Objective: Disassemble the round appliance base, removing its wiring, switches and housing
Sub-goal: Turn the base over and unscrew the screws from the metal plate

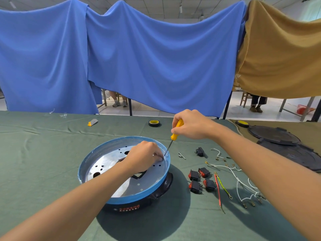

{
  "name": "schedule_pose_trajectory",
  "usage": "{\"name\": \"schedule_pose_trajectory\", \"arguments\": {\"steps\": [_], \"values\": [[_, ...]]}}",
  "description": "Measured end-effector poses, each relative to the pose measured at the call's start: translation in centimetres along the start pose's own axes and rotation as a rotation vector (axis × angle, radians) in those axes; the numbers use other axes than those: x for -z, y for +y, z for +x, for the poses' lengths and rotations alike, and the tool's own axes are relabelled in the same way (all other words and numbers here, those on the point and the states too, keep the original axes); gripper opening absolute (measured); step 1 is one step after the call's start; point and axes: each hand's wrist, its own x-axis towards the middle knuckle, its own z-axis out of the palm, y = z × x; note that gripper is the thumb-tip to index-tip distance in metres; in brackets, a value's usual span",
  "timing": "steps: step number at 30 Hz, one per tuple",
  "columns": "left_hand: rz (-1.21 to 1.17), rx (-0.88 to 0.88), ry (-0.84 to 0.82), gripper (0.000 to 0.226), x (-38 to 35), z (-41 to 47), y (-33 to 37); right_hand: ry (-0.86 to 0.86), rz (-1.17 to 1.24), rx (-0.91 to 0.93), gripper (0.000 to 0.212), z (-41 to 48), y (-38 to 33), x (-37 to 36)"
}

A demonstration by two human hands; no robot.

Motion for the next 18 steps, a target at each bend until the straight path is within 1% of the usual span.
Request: {"name": "schedule_pose_trajectory", "arguments": {"steps": [4, 7, 12, 18], "values": [[0.050, 0.005, 0.051, 0.018, -0.6, 0.1, 0.2, 0.037, 0.033, 0.003, 0.016, -0.2, 0.4, 0.0], [0.129, 0.025, 0.078, 0.025, -1.1, 0.2, 0.4, 0.067, 0.051, 0.002, 0.017, -0.2, 0.6, 0.0], [0.145, 0.116, 0.094, 0.036, -1.2, 0.6, 0.6, 0.068, 0.064, 0.010, 0.017, -0.3, 0.7, -0.2], [0.106, 0.169, 0.106, 0.027, -1.2, 0.7, 1.0, 0.108, 0.085, -0.006, 0.015, -0.4, 1.2, 0.0]]}}
